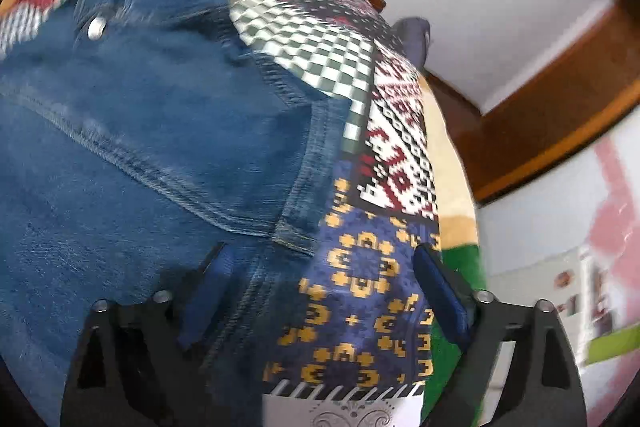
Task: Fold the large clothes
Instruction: 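Lay the cuff down and open the left gripper while the right gripper smooths the jacket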
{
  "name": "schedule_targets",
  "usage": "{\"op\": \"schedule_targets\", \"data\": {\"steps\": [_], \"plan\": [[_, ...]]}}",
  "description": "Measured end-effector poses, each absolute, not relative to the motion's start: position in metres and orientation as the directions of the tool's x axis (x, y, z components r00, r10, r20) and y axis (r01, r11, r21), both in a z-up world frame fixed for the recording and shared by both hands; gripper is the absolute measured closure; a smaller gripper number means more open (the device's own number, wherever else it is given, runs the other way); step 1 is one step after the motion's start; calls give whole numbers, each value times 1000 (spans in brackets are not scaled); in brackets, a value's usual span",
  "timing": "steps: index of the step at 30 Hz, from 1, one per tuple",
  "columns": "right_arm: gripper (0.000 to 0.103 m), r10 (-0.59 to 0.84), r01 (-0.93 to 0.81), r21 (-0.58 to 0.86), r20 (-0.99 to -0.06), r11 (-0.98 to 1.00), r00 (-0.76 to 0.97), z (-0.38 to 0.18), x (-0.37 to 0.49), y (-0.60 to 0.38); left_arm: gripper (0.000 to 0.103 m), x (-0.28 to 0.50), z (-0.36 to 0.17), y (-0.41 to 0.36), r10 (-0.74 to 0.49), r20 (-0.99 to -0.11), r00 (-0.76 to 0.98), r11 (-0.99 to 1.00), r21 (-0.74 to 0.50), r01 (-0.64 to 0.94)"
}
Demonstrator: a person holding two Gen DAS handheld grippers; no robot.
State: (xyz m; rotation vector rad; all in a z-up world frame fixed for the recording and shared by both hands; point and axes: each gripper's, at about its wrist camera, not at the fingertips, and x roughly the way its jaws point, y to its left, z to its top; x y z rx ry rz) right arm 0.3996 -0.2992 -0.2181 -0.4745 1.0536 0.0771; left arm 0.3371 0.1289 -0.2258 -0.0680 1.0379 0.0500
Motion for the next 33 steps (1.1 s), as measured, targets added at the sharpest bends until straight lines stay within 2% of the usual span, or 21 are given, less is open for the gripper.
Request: {"op": "schedule_targets", "data": {"steps": [1,4,9,14,16,18,20,22,24,25,26,28,30,33], "plan": [[13,-100,-268,-248,-879,931,466,-216,405,-314,27,339,-225,135,14,-862,506,995,-35,-88],[13,-4,-211,-98,-913,972,408,-210,416,-335,27,347,-224,154,28,-863,505,989,-48,-136],[13,135,-155,77,-903,985,409,-196,430,-350,22,369,-227,191,10,-875,484,971,-107,-214],[15,265,-100,246,-881,964,391,-197,455,-353,22,392,-245,227,-81,-891,447,933,-225,-279],[21,304,-69,300,-877,951,372,-205,470,-356,22,401,-255,236,-135,-894,428,913,-280,-297],[35,334,-46,339,-878,940,344,-217,486,-357,22,409,-265,240,-180,-890,418,900,-321,-296],[39,372,-22,385,-873,923,315,-228,496,-358,22,418,-275,242,-209,-886,415,888,-349,-298],[42,394,-15,411,-863,912,316,-233,503,-358,26,425,-285,245,-231,-879,417,872,-377,-312],[53,411,-26,425,-856,905,314,-235,508,-355,37,432,-297,249,-301,-859,413,838,-445,-315],[57,416,-34,427,-856,903,307,-237,511,-352,37,435,-303,250,-323,-850,416,822,-470,-322],[65,420,-43,428,-857,903,299,-240,513,-348,39,436,-305,251,-326,-844,426,817,-478,-322],[73,400,-59,402,-868,914,293,-245,517,-341,54,438,-305,251,-329,-830,450,811,-492,-315],[83,374,-80,368,-878,926,299,-245,518,-336,77,440,-306,253,-309,-840,445,814,-476,-333],[87,326,-137,298,-898,945,295,-242,522,-325,85,439,-303,255,-289,-847,447,819,-460,-343]]}}
